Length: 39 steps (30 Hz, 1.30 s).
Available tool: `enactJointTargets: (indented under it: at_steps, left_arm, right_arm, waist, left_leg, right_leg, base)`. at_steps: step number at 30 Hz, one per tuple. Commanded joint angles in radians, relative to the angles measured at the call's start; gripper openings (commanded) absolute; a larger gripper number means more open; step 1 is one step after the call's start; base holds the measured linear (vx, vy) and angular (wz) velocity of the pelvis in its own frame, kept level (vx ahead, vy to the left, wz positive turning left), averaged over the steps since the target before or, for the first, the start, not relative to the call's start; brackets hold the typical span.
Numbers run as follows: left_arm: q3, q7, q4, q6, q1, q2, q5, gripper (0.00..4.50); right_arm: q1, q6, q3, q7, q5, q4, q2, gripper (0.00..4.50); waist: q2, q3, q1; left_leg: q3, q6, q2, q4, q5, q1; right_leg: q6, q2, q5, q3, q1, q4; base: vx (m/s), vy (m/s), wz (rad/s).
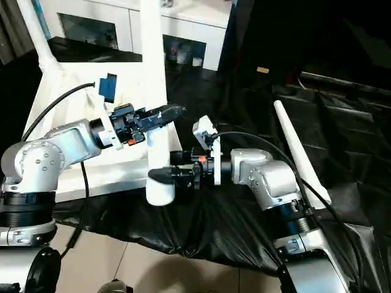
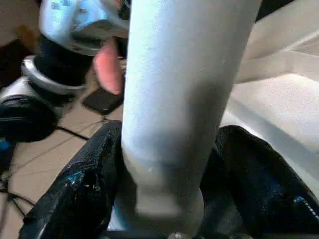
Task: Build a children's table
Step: Pick table leg
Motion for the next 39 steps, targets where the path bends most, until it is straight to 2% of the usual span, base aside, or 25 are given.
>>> enactJointTargets:
  at_steps: [1,4,5,8,13,15,23,24,28,29,35,39]
  left_arm:
    - [-0.023,-0.039,-0.031,0.008,-0.004,0.0,-0.03,1.85]
    - [-0.034,-0.065,-0.031,0.012,-0.002,0.006,-0.042,1.85]
    - [-0.038,-0.074,-0.031,0.013,-0.002,0.007,-0.047,1.85]
    - [-0.047,-0.086,-0.035,0.02,-0.002,0.011,-0.057,1.85]
    - [-0.061,-0.104,-0.029,0.019,-0.005,0.014,-0.058,1.85]
    - [-0.069,-0.11,-0.024,0.014,-0.005,0.013,-0.055,1.85]
    - [-0.087,-0.116,-0.008,0.003,-0.014,0.024,-0.045,1.85]
    - [-0.088,-0.117,-0.006,0.001,-0.015,0.024,-0.042,1.85]
    - [-0.088,-0.102,-0.007,-0.009,-0.018,0.019,-0.034,1.85]
    - [-0.083,-0.076,0.002,-0.019,-0.024,0.011,-0.022,2.41]
    - [-0.05,-0.055,0.021,-0.042,-0.037,-0.009,-0.037,2.89]
    - [-0.004,-0.008,-0.01,-0.115,-0.013,-0.053,-0.047,3.05]
  right_arm:
    - [-0.025,0.015,0.004,0.022,0.016,-0.001,-0.011,3.23]
    - [-0.027,0.014,0.005,0.043,0.017,0.003,-0.015,3.23]
    - [-0.028,0.018,0.001,0.051,0.025,0.007,-0.015,3.23]
    - [-0.028,0.031,-0.005,0.07,0.042,0.007,-0.015,3.23]
    - [-0.022,0.046,0.007,0.1,0.059,-0.01,-0.019,3.23]
    - [-0.018,0.054,0.017,0.116,0.064,-0.02,-0.022,2.93]
    - [-0.008,0.054,0.049,0.137,0.05,-0.027,-0.032,2.34]
    - [-0.006,0.053,0.05,0.139,0.048,-0.028,-0.033,2.09]
    - [-0.003,0.048,0.05,0.132,0.04,-0.028,-0.031,1.93]
    - [-0.001,0.046,0.048,0.123,0.037,-0.029,-0.028,1.9]
    - [0.01,0.02,0.038,0.076,0.029,-0.032,-0.014,1.89]
    - [0.027,0.006,-0.001,0.013,0.037,-0.037,0.015,1.89]
  waist:
    - [0.011,-0.073,0.001]
    - [0.011,-0.074,0.002]
    - [0.007,-0.074,0.002]
    - [0.008,-0.075,0.004]
    - [0.008,-0.075,0.01]
    - [0.013,-0.075,0.011]
    - [0.011,-0.076,0.011]
    - [0.012,-0.077,0.011]
    - [0.013,-0.077,0.012]
    - [0.014,-0.077,0.013]
    - [0.016,-0.078,0.014]
    - [0.016,-0.078,0.012]
  left_leg:
    - [-0.001,-0.014,0.024,-0.066,-0.183,0.011]
    - [-0.002,-0.016,0.025,-0.066,-0.179,0.012]
    - [-0.002,-0.015,0.025,-0.066,-0.174,0.011]
    - [-0.001,-0.012,0.025,-0.065,-0.163,0.011]
    - [-0.001,-0.016,0.025,-0.065,-0.168,0.011]
    - [-0.002,-0.019,0.025,-0.066,-0.171,0.012]
    - [-0.002,-0.022,0.024,-0.065,-0.166,0.01]
    - [-0.002,-0.023,0.025,-0.065,-0.162,0.01]
    - [-0.003,-0.025,0.024,-0.064,-0.167,0.01]
    - [-0.003,-0.027,0.025,-0.064,-0.171,0.011]
    - [-0.004,-0.029,0.024,-0.064,-0.168,0.01]
    - [-0.004,-0.031,0.025,-0.064,-0.173,0.011]
  right_leg:
    - [-0.153,-0.071,-0.229,0.054,0.06,-0.072]
    - [-0.154,-0.07,-0.216,0.054,0.059,-0.07]
    - [-0.155,-0.069,-0.207,0.054,0.06,-0.069]
    - [-0.164,-0.07,-0.188,0.054,0.061,-0.065]
    - [-0.158,-0.07,-0.202,0.054,0.061,-0.067]
    - [-0.154,-0.071,-0.208,0.054,0.06,-0.068]
    - [-0.156,-0.069,-0.189,0.053,0.062,-0.065]
    - [-0.158,-0.07,-0.184,0.054,0.062,-0.065]
    - [-0.159,-0.07,-0.185,0.054,0.063,-0.065]
    - [-0.159,-0.07,-0.187,0.053,0.062,-0.066]
    - [-0.163,-0.07,-0.172,0.053,0.063,-0.066]
    - [-0.168,-0.069,-0.163,0.052,0.064,-0.064]
  base:
    - [0.0,0.0,0.0]
    - [0.0,0.0,0.0]
    - [0.0,0.0,0.0]
    - [0.0,0.0,0.0]
    - [0.0,0.0,0.0]
    - [0.0,0.0,0.0]
    - [0.0,0.0,0.0]
    - [0.0,0.0,0.0]
    - [0.0,0.0,0.0]
    - [0.0,0.0,0.0]
    - [0.0,0.0,0.0]
    - [0.0,0.0,0.0]
